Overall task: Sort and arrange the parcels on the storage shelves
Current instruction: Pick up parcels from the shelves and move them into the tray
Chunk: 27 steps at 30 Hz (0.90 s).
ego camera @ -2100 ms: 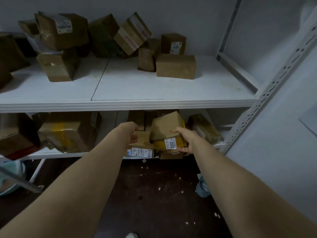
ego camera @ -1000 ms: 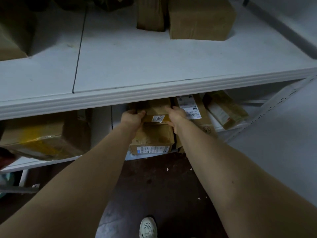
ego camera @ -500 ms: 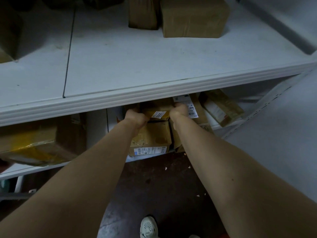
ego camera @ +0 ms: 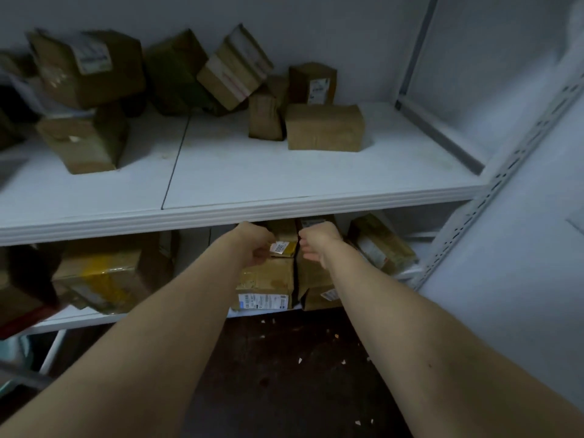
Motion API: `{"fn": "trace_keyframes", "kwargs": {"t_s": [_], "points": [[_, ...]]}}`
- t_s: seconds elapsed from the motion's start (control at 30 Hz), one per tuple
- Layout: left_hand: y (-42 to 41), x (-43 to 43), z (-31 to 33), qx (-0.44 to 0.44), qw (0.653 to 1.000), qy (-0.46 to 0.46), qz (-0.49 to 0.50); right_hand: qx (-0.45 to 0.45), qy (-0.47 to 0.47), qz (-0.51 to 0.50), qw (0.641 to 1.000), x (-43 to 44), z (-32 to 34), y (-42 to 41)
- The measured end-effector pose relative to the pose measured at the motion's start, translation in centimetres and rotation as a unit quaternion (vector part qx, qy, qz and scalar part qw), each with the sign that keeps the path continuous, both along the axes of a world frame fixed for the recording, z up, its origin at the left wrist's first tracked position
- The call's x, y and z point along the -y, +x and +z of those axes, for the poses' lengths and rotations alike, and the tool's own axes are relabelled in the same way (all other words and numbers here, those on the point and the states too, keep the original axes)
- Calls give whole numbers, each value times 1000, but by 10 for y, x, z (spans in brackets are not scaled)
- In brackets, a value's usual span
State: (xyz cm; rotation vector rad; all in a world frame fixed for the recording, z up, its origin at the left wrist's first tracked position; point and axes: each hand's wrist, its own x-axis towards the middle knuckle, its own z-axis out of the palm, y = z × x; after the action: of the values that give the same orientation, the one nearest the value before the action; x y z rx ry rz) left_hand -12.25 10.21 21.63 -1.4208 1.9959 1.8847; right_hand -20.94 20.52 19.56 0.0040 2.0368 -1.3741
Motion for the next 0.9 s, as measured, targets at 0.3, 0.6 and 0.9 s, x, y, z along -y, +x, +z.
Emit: {"fn": "trace_keyframes", "kwargs": {"t_s": [0.3,0.6,0.9], "points": [[20,-32,91,-65,996,-53,25,-65,-63,69,993,-26,88,15],[-19,-4,129,-98,993,-72,2,-96,-73,52,991,-1,122,-20],[-111,51,139,-102,990,-87,-54,-110,-69,-46,990,40,126,-106]]}}
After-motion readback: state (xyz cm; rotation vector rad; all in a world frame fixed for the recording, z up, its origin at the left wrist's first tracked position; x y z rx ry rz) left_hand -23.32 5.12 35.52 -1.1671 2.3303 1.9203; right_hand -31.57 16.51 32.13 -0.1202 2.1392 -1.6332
